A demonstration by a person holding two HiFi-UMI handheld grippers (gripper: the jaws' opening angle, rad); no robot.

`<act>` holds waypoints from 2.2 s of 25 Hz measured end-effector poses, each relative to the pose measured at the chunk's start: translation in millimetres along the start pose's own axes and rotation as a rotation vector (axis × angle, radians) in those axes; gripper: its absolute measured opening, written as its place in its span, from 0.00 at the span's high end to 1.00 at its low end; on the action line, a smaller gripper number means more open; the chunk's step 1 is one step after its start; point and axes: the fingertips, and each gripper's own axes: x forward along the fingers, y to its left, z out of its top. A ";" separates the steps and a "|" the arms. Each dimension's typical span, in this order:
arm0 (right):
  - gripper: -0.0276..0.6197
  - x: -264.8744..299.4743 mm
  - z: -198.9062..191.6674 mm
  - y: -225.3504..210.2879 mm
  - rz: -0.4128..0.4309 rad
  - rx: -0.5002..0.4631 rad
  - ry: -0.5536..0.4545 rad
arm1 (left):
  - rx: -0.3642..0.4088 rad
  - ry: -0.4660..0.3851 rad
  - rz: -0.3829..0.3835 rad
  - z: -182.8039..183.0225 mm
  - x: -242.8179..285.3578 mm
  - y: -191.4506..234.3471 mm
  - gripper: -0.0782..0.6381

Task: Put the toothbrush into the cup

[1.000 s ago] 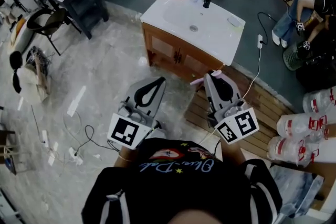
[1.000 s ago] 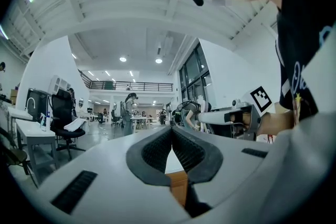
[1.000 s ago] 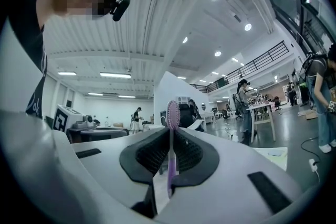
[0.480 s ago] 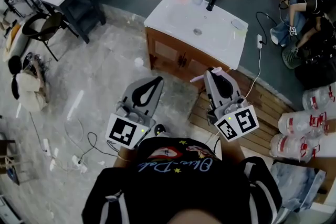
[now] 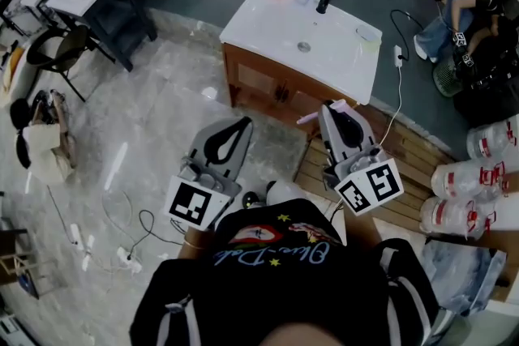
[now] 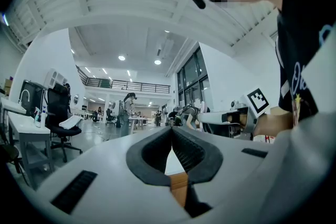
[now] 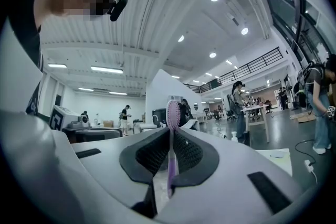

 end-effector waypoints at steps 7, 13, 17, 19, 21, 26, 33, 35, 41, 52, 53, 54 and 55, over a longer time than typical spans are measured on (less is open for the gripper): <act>0.93 32.8 -2.4 -6.1 0.041 0.004 -0.002 | -0.018 0.014 0.062 -6.1 5.3 30.8 0.89; 0.93 67.9 -6.2 -34.3 0.045 0.018 -0.014 | 0.001 0.025 0.089 -9.1 31.0 60.5 0.89; 0.93 90.8 -11.7 -60.2 0.040 0.030 -0.011 | -0.006 0.037 0.090 -15.4 58.5 79.6 0.89; 0.93 102.7 -14.1 -74.7 0.037 0.032 -0.005 | -0.007 0.037 0.089 -16.8 74.8 89.6 0.89; 0.93 114.5 -15.5 -89.0 0.032 0.032 0.000 | -0.007 0.044 0.086 -18.9 90.8 99.1 0.89; 0.93 142.9 -17.0 -121.1 0.029 0.030 0.000 | -0.009 0.049 0.089 -24.8 126.4 120.7 0.89; 0.93 181.5 -19.4 -169.8 0.019 0.035 -0.003 | -0.009 0.044 0.087 -30.2 173.5 147.7 0.89; 0.93 191.3 -19.2 -182.3 0.019 0.036 -0.002 | -0.012 0.049 0.093 -32.1 186.2 155.3 0.89; 0.93 220.6 -17.5 -217.4 0.030 0.039 -0.006 | -0.004 0.054 0.120 -33.5 224.8 177.3 0.89; 0.93 265.9 -14.9 -276.9 0.047 0.037 -0.028 | 0.016 0.056 0.140 -35.7 291.8 203.4 0.89; 0.93 270.1 -14.8 -280.6 0.050 0.035 -0.031 | 0.020 0.056 0.141 -36.2 297.2 205.3 0.89; 0.93 274.3 -14.8 -283.6 0.054 0.032 -0.033 | 0.023 0.057 0.140 -36.9 302.0 207.0 0.89; 0.93 278.6 -14.8 -285.9 0.057 0.027 -0.034 | 0.025 0.058 0.138 -37.8 306.2 208.6 0.89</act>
